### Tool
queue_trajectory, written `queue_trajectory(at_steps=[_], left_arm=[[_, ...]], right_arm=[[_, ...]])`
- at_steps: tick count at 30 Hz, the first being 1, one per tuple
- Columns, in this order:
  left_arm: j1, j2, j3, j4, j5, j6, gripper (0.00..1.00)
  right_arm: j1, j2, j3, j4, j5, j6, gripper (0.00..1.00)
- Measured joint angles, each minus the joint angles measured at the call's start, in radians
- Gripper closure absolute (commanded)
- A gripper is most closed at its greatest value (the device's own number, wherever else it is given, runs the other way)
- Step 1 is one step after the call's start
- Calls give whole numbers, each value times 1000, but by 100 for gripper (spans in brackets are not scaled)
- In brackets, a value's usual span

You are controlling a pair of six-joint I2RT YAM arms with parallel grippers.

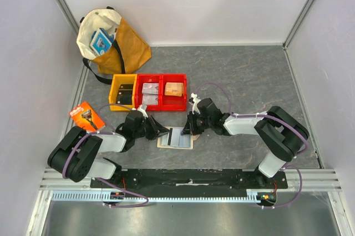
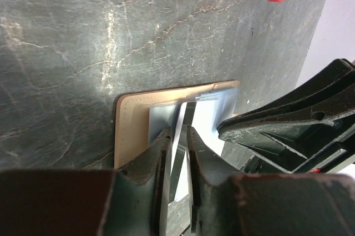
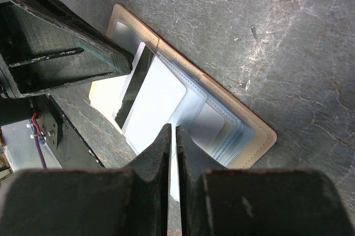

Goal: Take the credit cards out of the card holder
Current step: Remove the credit card from the card holder.

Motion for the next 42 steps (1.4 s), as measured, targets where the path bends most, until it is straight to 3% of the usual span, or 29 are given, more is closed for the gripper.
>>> queue_trajectory(at_steps=[7, 30, 33, 41, 42], left_arm=[[4, -23, -12, 14, 25, 3, 58], [8, 19, 27, -8, 109, 88, 58], [8, 23, 27, -6, 111, 90, 61], [8, 33, 21, -21, 104, 99, 97], [7, 32, 19, -22, 103, 100, 98]], right_arm=[[0, 0, 0, 0, 0, -3, 87], [0, 1, 7, -11, 0, -10, 87], [0, 2, 9, -14, 0, -10, 87], [0, 2, 10, -17, 0, -10, 87], [0, 2, 10, -17, 0, -10, 87]])
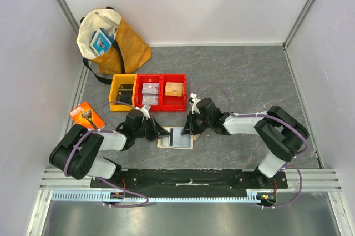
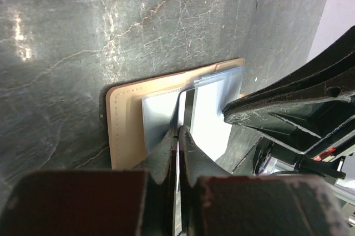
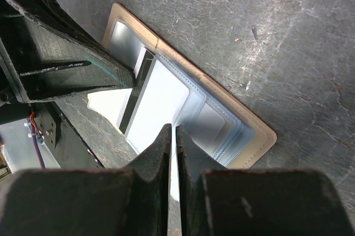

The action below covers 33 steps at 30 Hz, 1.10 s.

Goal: Take the credit cards out of the card holder
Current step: Remove the credit card from the card holder.

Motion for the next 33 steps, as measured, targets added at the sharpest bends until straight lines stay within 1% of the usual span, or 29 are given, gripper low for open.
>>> queue_trajectory(at_steps=[6, 14, 17, 21, 23, 29, 33], left_arm=[[-1, -68, -23, -35, -29, 0, 98], [-2, -292, -65, -158, -127, 4, 98], [-2, -370, -87, -185, -155, 5, 98], [-2, -452, -108, -220, -185, 5, 98], [-2, -492, -109, -245, -196, 5, 98], [-2, -578, -122, -264, -225, 5, 98], [-2, -637, -155, -264, -246, -5, 98]], right_arm=[[0, 0, 0, 0, 0, -3, 87], [-2, 0, 0, -2, 0, -4, 87], [-2, -3, 0, -5, 2, -6, 85], [-3, -18, 0, -26, 11, -18, 76], [-5, -35, 1, -48, 23, -30, 70], [-7, -106, 3, -107, 55, -75, 47], [-7, -141, 17, -113, 56, -105, 37]])
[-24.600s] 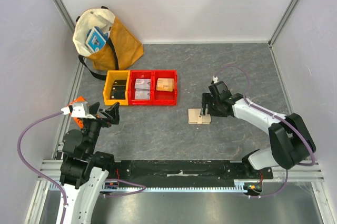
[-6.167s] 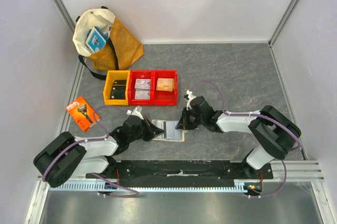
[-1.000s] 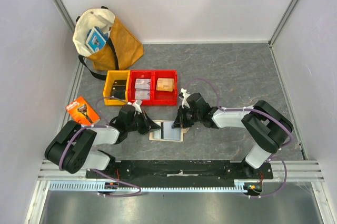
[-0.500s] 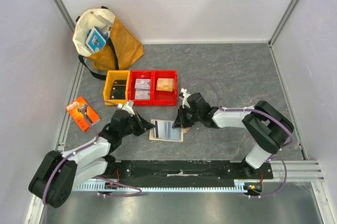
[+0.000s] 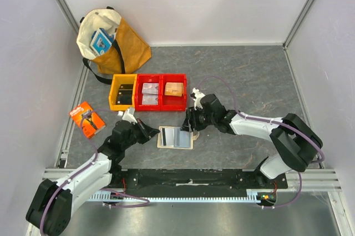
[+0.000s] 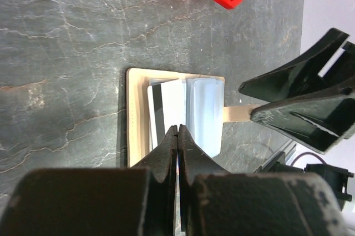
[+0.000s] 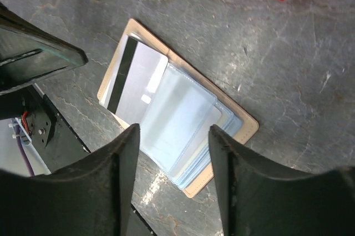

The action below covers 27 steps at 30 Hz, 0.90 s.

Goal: Take the credit cards out of the card holder
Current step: Remove the credit card from the card holder.

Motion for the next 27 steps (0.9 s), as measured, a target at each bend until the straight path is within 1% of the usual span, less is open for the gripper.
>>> queue_trajectory(at_steps=[2, 5, 8, 11, 12, 16, 18, 20, 24, 27], left_arm=[[0, -17, -7, -10, -13, -5, 98], [0, -20, -6, -28, -19, -5, 87], [0, 10, 18, -66, -11, -1, 79], [0, 72, 61, -90, 14, 6, 75], [0, 97, 76, -94, 21, 8, 71], [-1, 164, 109, -105, 55, 15, 71], [-3, 184, 115, -108, 68, 20, 69], [-5, 196, 119, -110, 71, 23, 64], [-10, 209, 136, -127, 76, 34, 63], [-16, 213, 152, -150, 76, 43, 62]], right_arm=[[1, -8, 8, 3, -1, -15, 36], [8, -11, 19, 5, -4, -36, 37], [25, -10, 25, 4, -9, -45, 43], [43, 5, 40, 8, -16, -48, 50], [47, 14, 46, 12, -20, -47, 55], [62, 66, 64, 45, -45, -27, 63], [66, 94, 71, 57, -59, -15, 66], [68, 129, 80, 70, -68, -5, 67], [68, 179, 85, 78, -82, 8, 71], [68, 200, 85, 79, -87, 17, 71]])
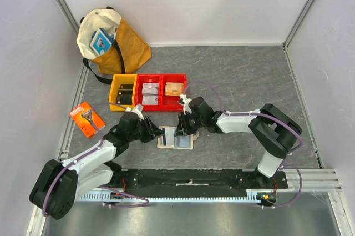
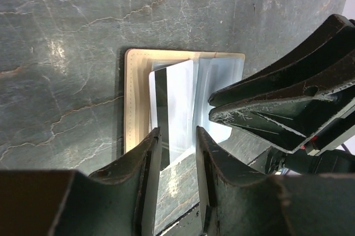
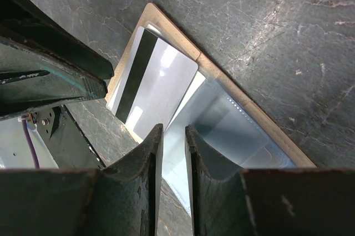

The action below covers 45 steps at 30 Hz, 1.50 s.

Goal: Take the credit cards out of the card holder
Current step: Remove the credit card from the card holder.

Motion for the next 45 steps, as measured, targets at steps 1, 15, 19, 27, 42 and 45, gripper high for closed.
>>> queue_trajectory(at_steps=[1, 15, 19, 27, 42, 45], left_arm=[[-4, 1, 6, -10, 0, 3, 62], [-67, 61, 45, -53, -24, 29, 70], [-69, 79, 45, -77, -60, 30, 74], [-71, 102, 41, -76, -94, 30, 79], [-71, 145, 41, -27, -87, 29, 88], [-71, 146, 41, -27, -86, 29, 89]], right_arm=[[0, 2, 0, 1, -1, 3, 71], [11, 2, 43, -10, 1, 8, 67], [11, 11, 76, -24, 7, 14, 65], [12, 77, 111, -51, 31, 35, 62], [11, 107, 123, -60, 27, 80, 70], [10, 107, 121, -58, 26, 83, 74]])
